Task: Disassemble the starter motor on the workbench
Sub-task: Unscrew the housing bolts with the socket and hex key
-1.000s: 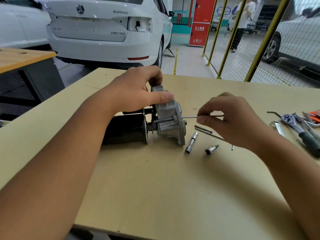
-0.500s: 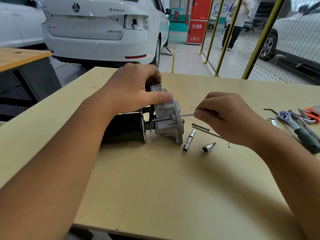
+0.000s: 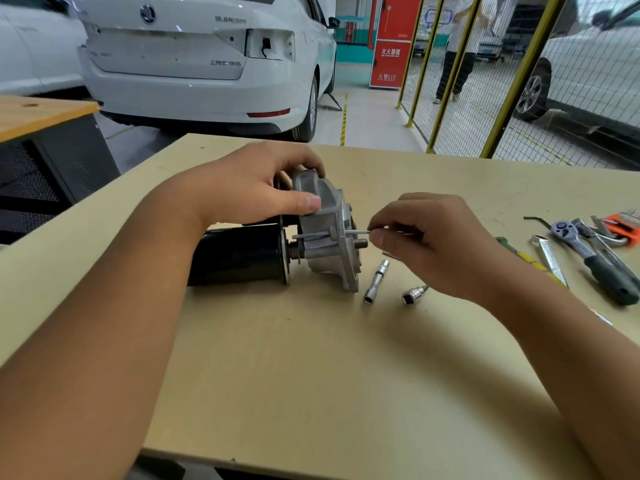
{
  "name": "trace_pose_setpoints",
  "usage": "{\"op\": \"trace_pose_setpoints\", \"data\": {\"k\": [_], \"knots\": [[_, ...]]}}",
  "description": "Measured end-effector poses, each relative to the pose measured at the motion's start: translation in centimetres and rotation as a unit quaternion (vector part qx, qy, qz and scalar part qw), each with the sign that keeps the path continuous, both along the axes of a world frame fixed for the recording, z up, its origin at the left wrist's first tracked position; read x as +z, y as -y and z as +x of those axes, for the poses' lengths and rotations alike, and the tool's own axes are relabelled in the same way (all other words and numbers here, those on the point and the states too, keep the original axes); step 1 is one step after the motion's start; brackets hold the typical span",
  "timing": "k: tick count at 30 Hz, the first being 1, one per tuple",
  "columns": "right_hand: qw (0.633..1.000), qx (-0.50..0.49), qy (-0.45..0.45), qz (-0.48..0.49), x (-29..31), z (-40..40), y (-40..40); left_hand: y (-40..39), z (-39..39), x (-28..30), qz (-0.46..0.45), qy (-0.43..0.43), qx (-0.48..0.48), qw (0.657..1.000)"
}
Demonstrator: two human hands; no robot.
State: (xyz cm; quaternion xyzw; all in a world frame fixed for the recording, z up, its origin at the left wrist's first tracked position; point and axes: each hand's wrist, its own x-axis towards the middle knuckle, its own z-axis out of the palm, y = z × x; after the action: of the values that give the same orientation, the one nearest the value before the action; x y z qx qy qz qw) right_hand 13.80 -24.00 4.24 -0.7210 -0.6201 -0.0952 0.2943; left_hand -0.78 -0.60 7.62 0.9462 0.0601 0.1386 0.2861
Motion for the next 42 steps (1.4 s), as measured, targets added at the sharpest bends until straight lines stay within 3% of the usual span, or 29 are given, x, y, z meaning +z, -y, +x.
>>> {"op": "trace_pose_setpoints", "data": {"k": [8, 12, 22, 25, 31, 36, 42], "knots": [[0.999, -0.045, 0.015, -0.001, 0.4, 0.3, 0.1, -0.4, 0.1, -0.7, -0.05, 0.027, -0.007, 0.998], [0.997, -0.067, 0.022, -0.021, 0.5, 1.4, 0.5, -0.1, 0.7, -0.8, -0.03, 0.057, 0.004, 0.998], [0.99, -0.117, -0.059, -0.056, -0.3, 3.6, 0.9, 0.6, 1.9, -1.8, -0.013, 0.116, 0.067, 0.991], [0.98, -0.149, -0.128, 0.015, -0.5, 4.2, 0.8, 0.7, 2.3, -2.2, -0.021, 0.134, 0.093, 0.986], [0.929, -0.167, -0.304, 0.13, -1.7, 2.2, -0.8, 2.4, 2.8, -2.3, 0.005, 0.211, 0.086, 0.974], [0.912, -0.118, -0.377, 0.108, -2.2, 0.5, -1.5, 3.6, 3.5, -2.3, 0.044, 0.253, 0.066, 0.964], [0.888, -0.122, -0.434, 0.085, -1.9, 0.3, -1.5, 4.7, 4.4, -2.5, -0.029, 0.281, 0.098, 0.954]]}}
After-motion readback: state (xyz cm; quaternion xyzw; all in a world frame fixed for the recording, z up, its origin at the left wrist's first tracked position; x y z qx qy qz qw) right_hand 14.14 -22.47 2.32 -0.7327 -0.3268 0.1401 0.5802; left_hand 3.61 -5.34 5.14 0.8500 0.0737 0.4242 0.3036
